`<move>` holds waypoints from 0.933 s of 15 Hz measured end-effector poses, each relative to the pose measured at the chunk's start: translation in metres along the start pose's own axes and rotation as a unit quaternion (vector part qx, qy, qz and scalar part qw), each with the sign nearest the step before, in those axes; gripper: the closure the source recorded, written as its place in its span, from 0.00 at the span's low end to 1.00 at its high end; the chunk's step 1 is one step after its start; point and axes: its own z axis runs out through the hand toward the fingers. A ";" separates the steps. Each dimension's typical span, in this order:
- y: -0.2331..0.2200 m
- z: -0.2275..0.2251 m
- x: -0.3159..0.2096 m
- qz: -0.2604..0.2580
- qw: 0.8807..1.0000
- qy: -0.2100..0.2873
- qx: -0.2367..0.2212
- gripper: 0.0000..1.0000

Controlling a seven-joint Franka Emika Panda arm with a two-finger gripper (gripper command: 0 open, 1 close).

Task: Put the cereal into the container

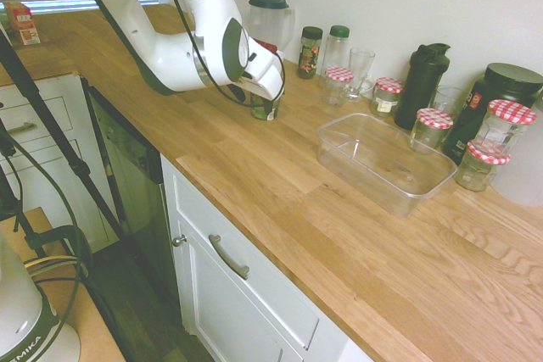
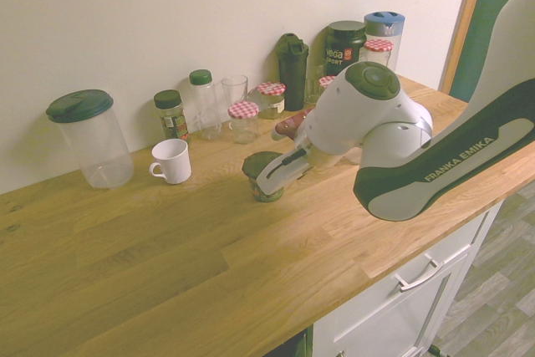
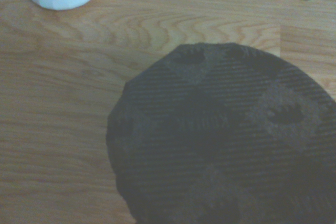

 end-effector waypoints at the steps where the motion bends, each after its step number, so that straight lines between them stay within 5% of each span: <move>1: -0.003 0.006 -0.003 -0.001 1.000 0.000 0.002 0.00; 12: -0.029 0.034 -0.001 -0.014 0.999 0.027 0.032 0.00; 13: -0.031 0.035 0.000 -0.015 0.999 0.029 0.035 1.00; 14: -0.033 0.036 0.000 -0.017 0.999 0.031 0.038 1.00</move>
